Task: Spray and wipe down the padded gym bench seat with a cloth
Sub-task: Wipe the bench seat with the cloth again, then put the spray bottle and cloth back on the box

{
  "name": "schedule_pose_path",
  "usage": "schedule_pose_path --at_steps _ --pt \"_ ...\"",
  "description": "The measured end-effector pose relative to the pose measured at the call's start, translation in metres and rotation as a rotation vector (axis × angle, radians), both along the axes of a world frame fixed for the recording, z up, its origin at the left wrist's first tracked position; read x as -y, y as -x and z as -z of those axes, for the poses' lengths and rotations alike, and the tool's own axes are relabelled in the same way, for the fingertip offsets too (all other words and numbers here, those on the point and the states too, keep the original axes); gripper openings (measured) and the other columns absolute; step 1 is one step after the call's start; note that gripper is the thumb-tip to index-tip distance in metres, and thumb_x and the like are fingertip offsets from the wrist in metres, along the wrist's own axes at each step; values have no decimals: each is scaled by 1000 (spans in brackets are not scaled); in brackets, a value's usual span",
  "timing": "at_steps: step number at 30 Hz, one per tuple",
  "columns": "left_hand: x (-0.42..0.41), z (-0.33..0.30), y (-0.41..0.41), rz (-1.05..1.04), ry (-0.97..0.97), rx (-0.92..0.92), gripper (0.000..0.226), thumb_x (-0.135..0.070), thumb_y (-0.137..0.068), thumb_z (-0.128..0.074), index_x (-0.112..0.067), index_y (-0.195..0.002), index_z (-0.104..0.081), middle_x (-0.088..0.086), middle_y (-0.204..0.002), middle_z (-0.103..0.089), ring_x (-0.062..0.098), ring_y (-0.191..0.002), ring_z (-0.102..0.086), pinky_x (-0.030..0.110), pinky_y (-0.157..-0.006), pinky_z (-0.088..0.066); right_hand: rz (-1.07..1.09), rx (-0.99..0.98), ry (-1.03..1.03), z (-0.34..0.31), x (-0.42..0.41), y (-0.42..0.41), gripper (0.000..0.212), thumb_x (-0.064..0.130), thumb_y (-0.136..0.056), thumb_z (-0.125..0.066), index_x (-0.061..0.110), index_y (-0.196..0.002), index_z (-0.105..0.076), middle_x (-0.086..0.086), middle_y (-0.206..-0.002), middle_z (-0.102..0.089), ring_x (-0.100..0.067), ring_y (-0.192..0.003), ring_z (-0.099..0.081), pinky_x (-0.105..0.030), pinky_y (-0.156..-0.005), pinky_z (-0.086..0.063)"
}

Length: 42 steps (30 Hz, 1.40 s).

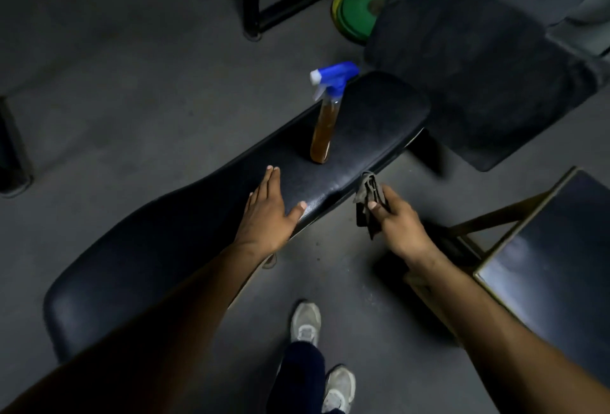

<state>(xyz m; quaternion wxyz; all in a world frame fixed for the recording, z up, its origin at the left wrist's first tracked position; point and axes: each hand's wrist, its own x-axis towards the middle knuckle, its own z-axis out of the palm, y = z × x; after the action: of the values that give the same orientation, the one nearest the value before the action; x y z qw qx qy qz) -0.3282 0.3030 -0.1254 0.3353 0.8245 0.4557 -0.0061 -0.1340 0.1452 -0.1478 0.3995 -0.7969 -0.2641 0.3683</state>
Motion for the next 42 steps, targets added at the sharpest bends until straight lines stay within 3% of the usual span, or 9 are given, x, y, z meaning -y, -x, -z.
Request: schedule_pose_path --at_steps 8,14,19,24,27,32,36,40,42 --pt "-49 -9 -75 -65 67 115 99 -47 -88 -69 -15 -160 -9 8 -167 -13 30 -152 -20 42 -123 -22 243 -187 -192 -23 -31 -51 23 3 -110 -50 15 -121 -65 2 -98 -73 0 -80 -69 -17 -69 -54" --pt "-76 -3 -124 -152 109 173 101 -47 -76 -79 -14 -154 -24 13 -155 -35 31 -143 -37 44 -119 -32 307 -227 -238 -27 -53 -70 25 9 -108 -52 26 -115 -69 -2 -108 -75 -20 -102 -70 -39 -91 -55" --pt "-77 15 -151 -253 95 178 88 -56 -69 -77 -13 -138 -45 11 -135 -56 32 -124 -56 46 -104 -47 403 -385 -262 -34 -54 -77 30 3 -110 -46 19 -126 -67 3 -103 -77 -3 -85 -74 -19 -73 -57" --pt "-72 22 -165 -283 -100 71 64 -52 -83 -68 -12 -130 -52 11 -128 -61 36 -116 -61 46 -91 -51 543 -587 -304 -27 -40 -79 30 19 -106 -50 29 -121 -73 -12 -128 -76 -29 -116 -71 -48 -104 -56" --pt "-73 22 -166 -246 -179 49 52 -51 -86 -64 -14 -121 -56 12 -118 -65 37 -108 -64 48 -87 -54 569 -661 -289 -24 -32 -79 31 41 -104 -58 30 -131 -70 0 -128 -78 -28 -127 -69 -52 -107 -55" --pt "-58 13 -169 -175 -174 45 42 -49 -87 -66 -17 -113 -61 16 -107 -70 42 -103 -65 47 -84 -52 628 -626 -287 -21 -21 -78 29 27 -105 -64 15 -130 -70 -7 -116 -81 -20 -101 -78 -29 -77 -63" --pt "-16 -2 -181 -79 -90 91 41 -53 -83 -68 -20 -107 -63 11 -102 -72 39 -100 -66 48 -86 -55 729 -595 -272 -29 14 -85 21 13 -105 -58 12 -120 -73 -3 -103 -81 -13 -88 -78 -18 -68 -59" --pt "38 -24 -206 47 -10 175 40 -54 -78 -69 -21 -100 -66 3 -96 -74 31 -94 -69 48 -84 -57 861 -605 -243 -38 71 -99 23 17 -104 -52 16 -107 -75 -3 -94 -79 -18 -86 -73 -35 -84 -57" --pt "67 -37 -221 101 38 218 40 -54 -77 -68 -22 -101 -68 -1 -95 -74 25 -94 -70 44 -84 -57 947 -603 -271 -40 108 -108 25 16 -102 -50 15 -103 -75 -2 -90 -80 -19 -82 -73 -37 -80 -55"
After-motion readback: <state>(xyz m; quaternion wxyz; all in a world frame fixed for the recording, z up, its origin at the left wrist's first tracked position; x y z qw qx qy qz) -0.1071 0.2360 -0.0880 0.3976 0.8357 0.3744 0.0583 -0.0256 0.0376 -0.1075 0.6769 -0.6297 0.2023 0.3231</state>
